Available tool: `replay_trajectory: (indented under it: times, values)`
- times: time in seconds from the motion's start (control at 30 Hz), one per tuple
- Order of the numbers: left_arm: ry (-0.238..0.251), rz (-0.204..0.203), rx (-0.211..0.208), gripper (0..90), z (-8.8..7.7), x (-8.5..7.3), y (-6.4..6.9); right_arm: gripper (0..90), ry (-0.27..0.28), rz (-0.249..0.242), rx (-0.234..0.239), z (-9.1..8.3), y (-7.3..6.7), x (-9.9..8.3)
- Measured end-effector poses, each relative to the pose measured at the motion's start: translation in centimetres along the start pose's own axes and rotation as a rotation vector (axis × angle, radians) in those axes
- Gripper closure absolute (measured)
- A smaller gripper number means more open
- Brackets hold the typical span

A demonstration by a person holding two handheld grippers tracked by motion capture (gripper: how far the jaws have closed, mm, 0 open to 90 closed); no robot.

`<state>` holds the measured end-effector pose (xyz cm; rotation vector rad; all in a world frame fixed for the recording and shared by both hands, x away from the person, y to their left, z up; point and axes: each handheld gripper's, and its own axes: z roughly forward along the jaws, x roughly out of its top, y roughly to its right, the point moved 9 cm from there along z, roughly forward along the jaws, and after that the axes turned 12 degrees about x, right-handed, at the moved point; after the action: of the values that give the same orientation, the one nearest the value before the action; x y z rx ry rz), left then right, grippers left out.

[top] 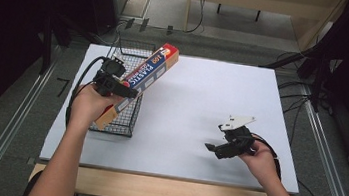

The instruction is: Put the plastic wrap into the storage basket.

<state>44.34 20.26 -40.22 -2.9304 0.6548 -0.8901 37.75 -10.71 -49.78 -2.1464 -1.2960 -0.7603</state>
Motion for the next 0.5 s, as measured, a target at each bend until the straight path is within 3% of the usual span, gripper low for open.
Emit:
replay_trajectory:
  times: [0.17,0.23,0.5]
  values:
    - [0.007,-0.014,0.041,39.9,0.2,0.5,-0.8,19.0,-0.003,0.008,-0.004,0.0,0.2,-0.1]
    - [0.012,0.009,0.084,39.8,0.6,0.8,-1.3,19.0,0.001,0.008,-0.004,-0.1,0.2,-0.1]
    - [-0.036,-0.069,0.163,39.8,1.8,1.3,-3.0,19.0,0.0,0.004,-0.005,-0.1,0.2,-0.1]
